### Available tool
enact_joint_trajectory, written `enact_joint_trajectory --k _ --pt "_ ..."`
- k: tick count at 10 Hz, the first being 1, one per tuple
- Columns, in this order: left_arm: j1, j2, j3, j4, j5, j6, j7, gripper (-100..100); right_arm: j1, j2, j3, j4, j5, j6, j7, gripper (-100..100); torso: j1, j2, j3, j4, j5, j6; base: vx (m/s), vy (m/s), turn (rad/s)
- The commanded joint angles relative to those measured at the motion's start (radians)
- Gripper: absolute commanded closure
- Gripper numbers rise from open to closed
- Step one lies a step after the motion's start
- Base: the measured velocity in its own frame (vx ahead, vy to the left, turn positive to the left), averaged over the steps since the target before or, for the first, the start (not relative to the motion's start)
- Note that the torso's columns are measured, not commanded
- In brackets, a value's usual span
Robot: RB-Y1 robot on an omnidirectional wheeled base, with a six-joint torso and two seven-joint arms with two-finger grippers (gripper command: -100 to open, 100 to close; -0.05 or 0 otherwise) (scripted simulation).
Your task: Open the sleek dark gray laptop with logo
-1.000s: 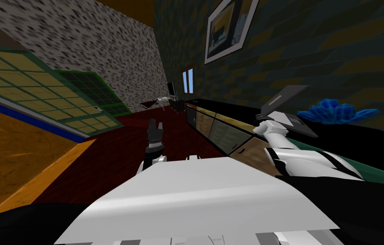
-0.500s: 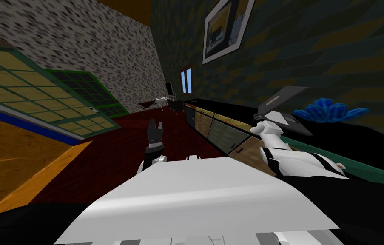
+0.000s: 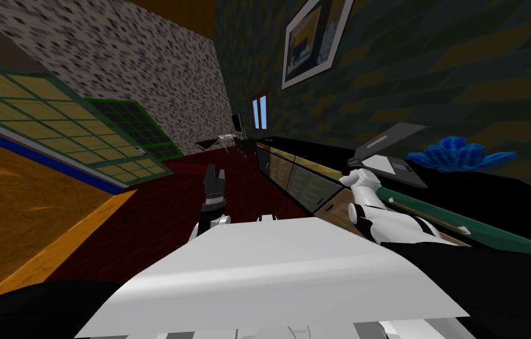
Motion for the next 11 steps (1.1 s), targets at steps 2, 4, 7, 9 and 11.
enact_joint_trajectory --k 2,4,7,9,11 --pt "0.0 0.0 0.0 0.0 0.0 0.0 0.0 0 -0.01 0.071 -0.093 -0.033 0.042 0.0 -0.044 100 0.0 0.001 0.0 0.0 0.001 0.002 -0.033 -0.043 0.046" --pt "0.0 0.0 0.0 0.0 0.0 0.0 0.0 0 -0.013 0.098 -0.129 -0.047 0.057 0.001 -0.059 100 -0.002 0.002 0.002 0.0 -0.001 0.001 -0.045 -0.058 0.054" --pt "0.0 0.0 0.0 0.0 0.0 0.0 0.0 0 -0.045 0.065 -0.103 -0.027 0.027 0.014 -0.03 -100 -0.001 0.0 0.0 -0.001 -0.001 0.002 -0.024 0.007 0.065" --pt "0.0 0.0 0.0 0.0 0.0 0.0 0.0 0 -0.104 0.013 -0.076 0.02 -0.024 0.043 0.013 -100 -0.005 0.003 0.002 0.001 0.0 0.004 -0.068 0.015 0.046" --pt "0.0 0.0 0.0 0.0 0.0 0.0 0.0 0 -0.147 -0.027 -0.056 0.056 -0.062 0.065 0.046 -100 0.005 0.006 0.003 0.004 0.006 0.002 -0.089 -0.003 0.061"
